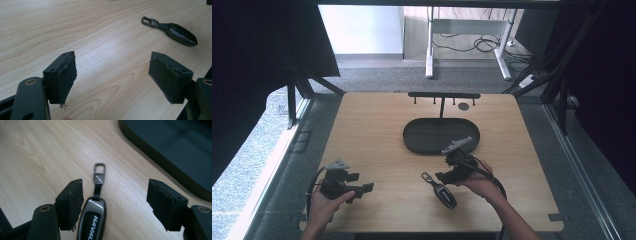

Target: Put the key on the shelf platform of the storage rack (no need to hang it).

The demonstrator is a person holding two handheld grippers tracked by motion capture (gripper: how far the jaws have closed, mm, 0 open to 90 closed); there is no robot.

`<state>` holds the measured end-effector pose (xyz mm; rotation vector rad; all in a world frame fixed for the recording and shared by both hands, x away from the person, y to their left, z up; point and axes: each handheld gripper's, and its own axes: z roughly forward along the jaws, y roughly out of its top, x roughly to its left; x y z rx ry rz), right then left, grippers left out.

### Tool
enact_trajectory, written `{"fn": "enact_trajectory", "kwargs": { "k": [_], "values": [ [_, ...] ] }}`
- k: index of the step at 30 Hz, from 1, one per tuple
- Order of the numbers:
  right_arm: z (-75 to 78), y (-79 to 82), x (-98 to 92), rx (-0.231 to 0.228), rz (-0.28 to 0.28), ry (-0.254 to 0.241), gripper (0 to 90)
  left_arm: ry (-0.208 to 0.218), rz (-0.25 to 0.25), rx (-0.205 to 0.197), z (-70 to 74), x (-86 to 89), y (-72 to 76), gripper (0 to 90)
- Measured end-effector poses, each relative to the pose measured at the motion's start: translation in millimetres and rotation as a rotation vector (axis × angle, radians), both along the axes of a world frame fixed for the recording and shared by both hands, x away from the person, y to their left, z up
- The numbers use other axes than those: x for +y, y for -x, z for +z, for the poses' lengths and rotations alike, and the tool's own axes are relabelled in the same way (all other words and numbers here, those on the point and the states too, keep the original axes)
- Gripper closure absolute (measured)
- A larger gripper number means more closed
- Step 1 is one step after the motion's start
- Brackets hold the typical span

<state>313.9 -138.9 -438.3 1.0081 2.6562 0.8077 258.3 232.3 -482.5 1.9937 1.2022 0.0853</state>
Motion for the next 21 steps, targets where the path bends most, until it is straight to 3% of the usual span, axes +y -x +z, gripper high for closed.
{"fn": "enact_trajectory", "kwargs": {
  "k": [8,21],
  "values": [
    [-15.1,2.3,19.9,0.046,0.042,0.066,29.9,0.005,0.001,0.003,-0.1,1.1,-0.4,22.6],
    [-44.1,7.7,21.3,0.122,0.042,0.13,33.5,0.0,0.002,0.005,-1.1,1.3,-1.0,22.6]
  ]
}}
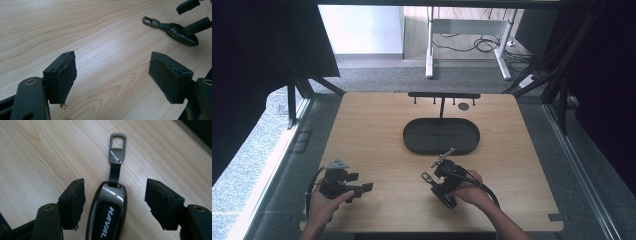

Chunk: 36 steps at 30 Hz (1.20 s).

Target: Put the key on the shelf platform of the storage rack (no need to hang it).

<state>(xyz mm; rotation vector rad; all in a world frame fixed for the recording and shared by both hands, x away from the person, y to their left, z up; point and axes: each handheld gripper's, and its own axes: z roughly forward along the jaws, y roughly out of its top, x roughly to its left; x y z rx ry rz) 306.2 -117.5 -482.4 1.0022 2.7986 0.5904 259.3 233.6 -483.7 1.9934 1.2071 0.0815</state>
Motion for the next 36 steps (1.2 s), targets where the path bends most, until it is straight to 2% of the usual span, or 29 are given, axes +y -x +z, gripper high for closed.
{"fn": "enact_trajectory", "kwargs": {
  "k": [9,14,19,22,30,36],
  "values": [
    [-19.4,4.2,3.8,0.062,0.014,0.054,39.8,-0.001,0.001,0.001,-0.7,0.3,-0.4,22.6],
    [-23.4,4.1,4.7,0.058,0.017,0.075,43.8,-0.001,0.001,0.004,-1.1,1.0,-0.8,22.6],
    [-23.1,3.5,4.4,0.056,0.012,0.077,47.3,-0.003,0.0,0.005,-1.2,0.8,-0.8,22.6],
    [-23.2,5.3,5.4,0.042,0.014,0.091,48.4,0.001,0.004,0.002,-0.3,1.6,-0.4,22.6],
    [-22.0,0.8,2.3,0.076,0.016,0.074,49.2,0.002,0.014,-0.002,0.1,3.8,-0.5,22.7],
    [-19.8,-1.4,-0.2,0.073,0.021,0.052,49.3,0.002,0.016,-0.003,0.3,4.9,-0.7,22.7]
  ]
}}
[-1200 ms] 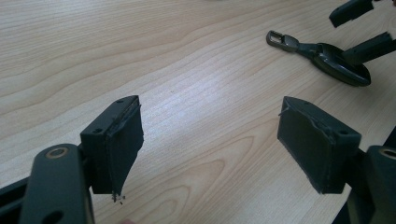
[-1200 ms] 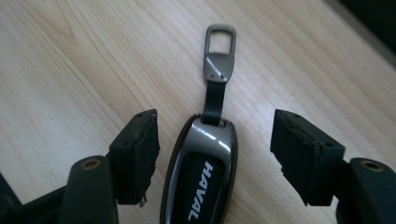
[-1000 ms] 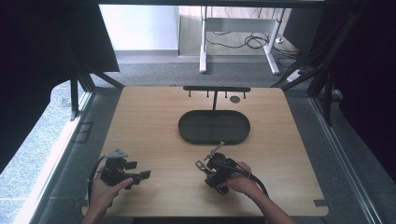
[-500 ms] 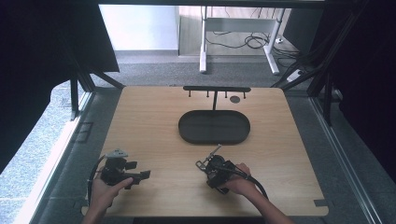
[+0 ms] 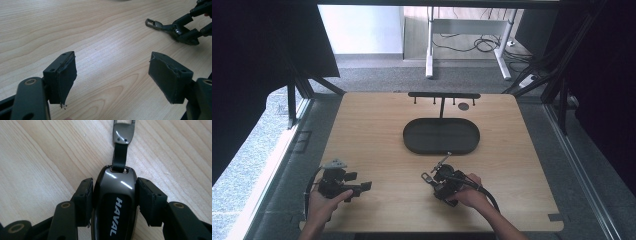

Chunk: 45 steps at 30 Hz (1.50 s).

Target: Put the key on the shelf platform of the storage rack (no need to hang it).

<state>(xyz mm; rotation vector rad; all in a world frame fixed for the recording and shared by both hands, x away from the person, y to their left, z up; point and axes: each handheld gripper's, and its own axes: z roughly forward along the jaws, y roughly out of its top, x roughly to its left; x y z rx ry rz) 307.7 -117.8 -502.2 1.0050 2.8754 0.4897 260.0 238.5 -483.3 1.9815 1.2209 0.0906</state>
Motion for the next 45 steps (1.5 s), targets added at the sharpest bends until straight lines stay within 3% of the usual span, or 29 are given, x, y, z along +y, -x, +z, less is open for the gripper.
{"fn": "enact_trajectory", "kwargs": {
  "k": [11,18,32,45],
  "values": [
    [33.8,-8.3,-9.8,-0.048,-0.028,-0.112,49.5,-0.002,0.002,-0.004,0.5,0.8,0.0,22.7],
    [52.1,-12.2,-12.1,-0.077,-0.034,-0.152,49.6,0.0,0.004,-0.004,0.6,1.2,-0.1,22.7],
    [70.6,-26.7,-20.4,-0.119,-0.068,-0.183,49.6,0.0,0.006,-0.003,0.0,1.2,-0.4,22.7],
    [82.7,-43.8,-23.5,-0.149,-0.102,-0.183,49.7,0.001,0.006,-0.002,0.0,1.4,-0.5,22.7]
  ]
}}
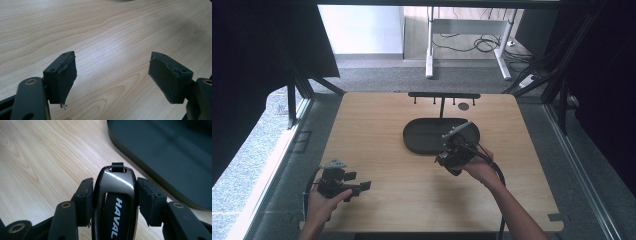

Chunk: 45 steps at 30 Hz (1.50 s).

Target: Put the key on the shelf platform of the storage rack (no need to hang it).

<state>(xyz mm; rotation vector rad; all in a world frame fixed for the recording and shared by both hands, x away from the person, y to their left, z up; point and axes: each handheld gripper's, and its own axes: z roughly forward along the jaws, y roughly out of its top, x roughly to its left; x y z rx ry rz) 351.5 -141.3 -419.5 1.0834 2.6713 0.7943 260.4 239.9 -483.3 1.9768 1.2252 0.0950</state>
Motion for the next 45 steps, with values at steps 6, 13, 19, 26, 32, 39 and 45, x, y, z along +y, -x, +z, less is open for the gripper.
{"fn": "enact_trajectory", "kwargs": {
  "k": [6,13,19,26,32,39,45],
  "values": [
    [2.7,-5.8,1.0,-0.006,-0.006,0.0,49.7,0.001,0.001,-0.001,-0.1,0.0,0.0,22.7],
    [5.8,-12.6,4.4,-0.011,-0.013,0.004,49.7,0.002,0.003,-0.002,0.4,0.6,0.1,22.7],
    [9.2,-20.0,5.5,-0.017,-0.023,-0.001,49.7,0.002,0.003,-0.001,0.3,0.7,0.0,22.7],
    [10.9,-28.4,5.2,-0.017,-0.038,-0.003,49.7,0.003,0.003,-0.001,0.2,1.2,0.0,22.7],
    [12.3,-35.6,7.9,-0.022,-0.047,0.016,49.7,0.003,0.003,-0.001,0.3,1.7,0.0,22.7],
    [13.7,-45.8,12.3,-0.026,-0.053,0.016,49.7,0.003,0.006,-0.002,0.2,2.2,0.0,22.7],
    [15.8,-52.7,13.2,-0.027,-0.065,0.013,49.7,0.005,0.008,-0.005,0.7,3.1,0.1,22.7]
  ]
}}
